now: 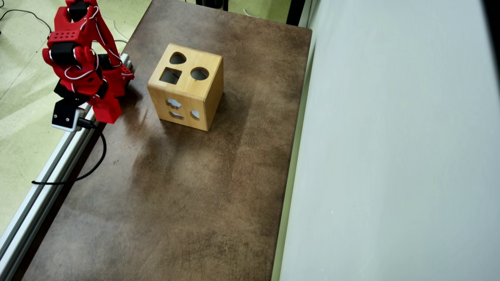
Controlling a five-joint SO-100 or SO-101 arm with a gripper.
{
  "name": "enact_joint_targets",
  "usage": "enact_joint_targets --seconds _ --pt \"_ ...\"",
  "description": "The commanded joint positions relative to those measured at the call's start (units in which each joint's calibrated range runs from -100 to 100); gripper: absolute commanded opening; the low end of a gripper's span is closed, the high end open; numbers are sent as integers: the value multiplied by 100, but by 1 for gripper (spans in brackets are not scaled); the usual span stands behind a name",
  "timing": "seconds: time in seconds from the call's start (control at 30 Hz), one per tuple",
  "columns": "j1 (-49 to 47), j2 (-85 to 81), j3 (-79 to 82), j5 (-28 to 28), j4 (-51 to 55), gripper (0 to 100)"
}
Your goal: Pick and place the red cube on the square hole
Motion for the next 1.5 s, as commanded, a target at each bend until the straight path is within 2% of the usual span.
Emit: enact_joint_targets --seconds 0.0,0.23,0.4,1.07,1.27,1.47 --pt "3 -280 -549 -151 33 6" --pt "-87 -280 -1265 -527 33 6" --pt "-488 -280 -1730 -874 33 6" --pt "-3043 -288 -2141 -2168 33 6" --pt "-3838 -288 -2133 -2388 33 6" --pt "-4240 -339 -2025 -2515 41 6"
